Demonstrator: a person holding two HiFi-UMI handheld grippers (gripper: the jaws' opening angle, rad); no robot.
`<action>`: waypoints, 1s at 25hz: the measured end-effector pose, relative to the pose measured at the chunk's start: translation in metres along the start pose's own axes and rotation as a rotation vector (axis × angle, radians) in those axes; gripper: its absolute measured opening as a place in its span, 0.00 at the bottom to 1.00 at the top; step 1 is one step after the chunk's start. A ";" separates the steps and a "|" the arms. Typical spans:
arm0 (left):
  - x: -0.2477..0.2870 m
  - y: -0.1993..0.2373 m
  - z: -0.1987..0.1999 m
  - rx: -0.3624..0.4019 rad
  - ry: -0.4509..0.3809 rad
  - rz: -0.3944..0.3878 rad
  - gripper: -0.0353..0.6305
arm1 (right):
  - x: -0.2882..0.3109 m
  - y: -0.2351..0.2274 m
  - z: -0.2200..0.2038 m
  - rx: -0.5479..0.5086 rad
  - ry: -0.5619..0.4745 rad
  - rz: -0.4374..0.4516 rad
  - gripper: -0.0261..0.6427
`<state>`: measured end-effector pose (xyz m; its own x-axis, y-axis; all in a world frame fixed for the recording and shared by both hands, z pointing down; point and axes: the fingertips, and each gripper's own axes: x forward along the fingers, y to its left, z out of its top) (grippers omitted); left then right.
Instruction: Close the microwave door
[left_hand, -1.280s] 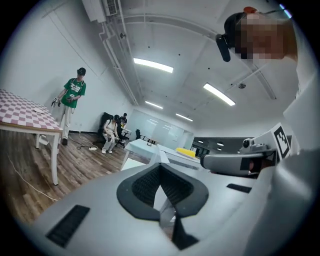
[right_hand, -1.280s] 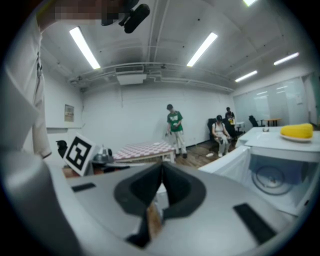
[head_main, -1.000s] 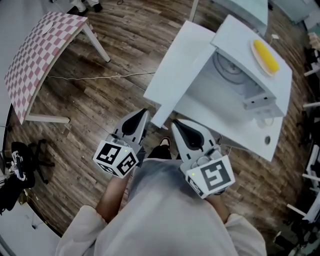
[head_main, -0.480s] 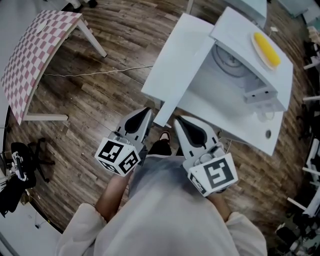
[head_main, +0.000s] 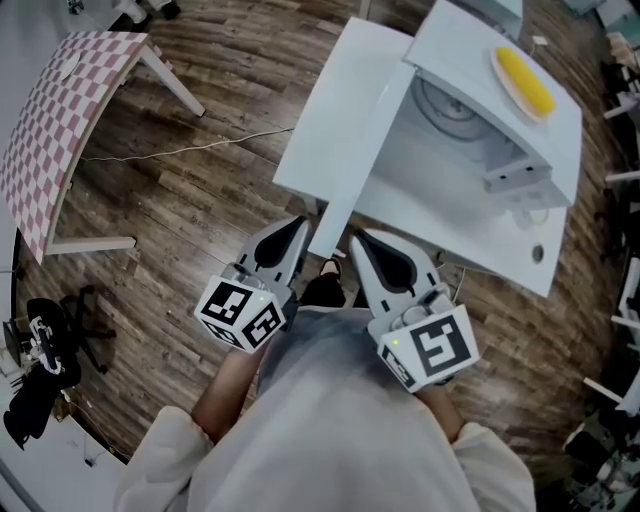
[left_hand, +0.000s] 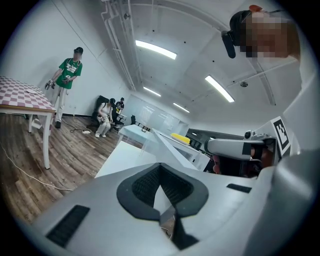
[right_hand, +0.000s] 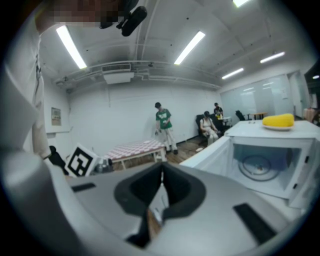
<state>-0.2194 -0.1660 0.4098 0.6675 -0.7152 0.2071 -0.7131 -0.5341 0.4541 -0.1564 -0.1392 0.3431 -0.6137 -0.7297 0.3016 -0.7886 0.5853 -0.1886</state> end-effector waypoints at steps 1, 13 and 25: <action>0.002 -0.002 0.000 -0.003 0.004 -0.010 0.08 | -0.001 -0.002 0.000 0.006 -0.003 -0.005 0.07; 0.020 -0.036 0.000 0.042 0.033 -0.106 0.08 | -0.014 -0.017 -0.004 0.029 -0.008 -0.060 0.07; 0.032 -0.058 -0.008 0.043 0.056 -0.161 0.08 | -0.029 -0.040 -0.007 0.055 -0.019 -0.123 0.07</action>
<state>-0.1544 -0.1541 0.3971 0.7841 -0.5932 0.1825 -0.6034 -0.6597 0.4481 -0.1064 -0.1387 0.3486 -0.5126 -0.8017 0.3074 -0.8585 0.4714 -0.2020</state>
